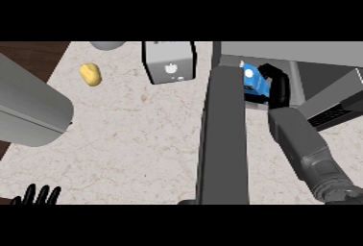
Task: Pick up the milk, place it into the microwave and close the microwave
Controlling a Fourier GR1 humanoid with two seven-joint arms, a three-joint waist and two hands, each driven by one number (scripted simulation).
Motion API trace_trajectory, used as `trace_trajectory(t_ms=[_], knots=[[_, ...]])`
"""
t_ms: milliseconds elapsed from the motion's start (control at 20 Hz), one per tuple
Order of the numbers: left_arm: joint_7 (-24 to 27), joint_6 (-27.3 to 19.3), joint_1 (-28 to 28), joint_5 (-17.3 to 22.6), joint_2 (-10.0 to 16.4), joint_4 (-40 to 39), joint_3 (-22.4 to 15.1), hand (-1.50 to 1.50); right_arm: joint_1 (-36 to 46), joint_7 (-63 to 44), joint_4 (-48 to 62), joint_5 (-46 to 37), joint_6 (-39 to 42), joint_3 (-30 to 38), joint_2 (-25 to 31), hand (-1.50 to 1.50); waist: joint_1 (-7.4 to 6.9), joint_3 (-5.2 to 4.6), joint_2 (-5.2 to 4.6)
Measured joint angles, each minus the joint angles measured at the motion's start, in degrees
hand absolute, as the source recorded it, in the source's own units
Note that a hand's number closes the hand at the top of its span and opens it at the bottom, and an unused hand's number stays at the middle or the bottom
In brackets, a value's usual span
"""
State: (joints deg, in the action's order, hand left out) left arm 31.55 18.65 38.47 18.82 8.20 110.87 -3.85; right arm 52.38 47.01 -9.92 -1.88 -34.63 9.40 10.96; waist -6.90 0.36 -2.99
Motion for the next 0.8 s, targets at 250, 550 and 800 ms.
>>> trace_trajectory(t_ms=[250, 550, 800], knots=[[-0.1, 0.3, -0.2, 0.2, 0.3, -0.4, 0.4, -1.5, 1.5, 1.5, -0.6, 0.9, -1.6, 1.8, 0.3, 1.5, -0.68, 0.03, -0.31], [-0.4, 0.4, -1.5, 0.2, 0.5, -1.5, 0.7, -1.5, 2.8, 1.3, -0.1, -0.1, -8.4, 2.4, 1.6, 1.5, -1.26, -0.03, -0.73], [-0.7, 0.6, -2.6, 0.2, 0.8, -2.3, 0.8, -1.5, 4.0, 0.6, 0.4, -0.7, -12.4, 2.9, 2.0, 1.5, -1.82, -0.02, -0.98]])
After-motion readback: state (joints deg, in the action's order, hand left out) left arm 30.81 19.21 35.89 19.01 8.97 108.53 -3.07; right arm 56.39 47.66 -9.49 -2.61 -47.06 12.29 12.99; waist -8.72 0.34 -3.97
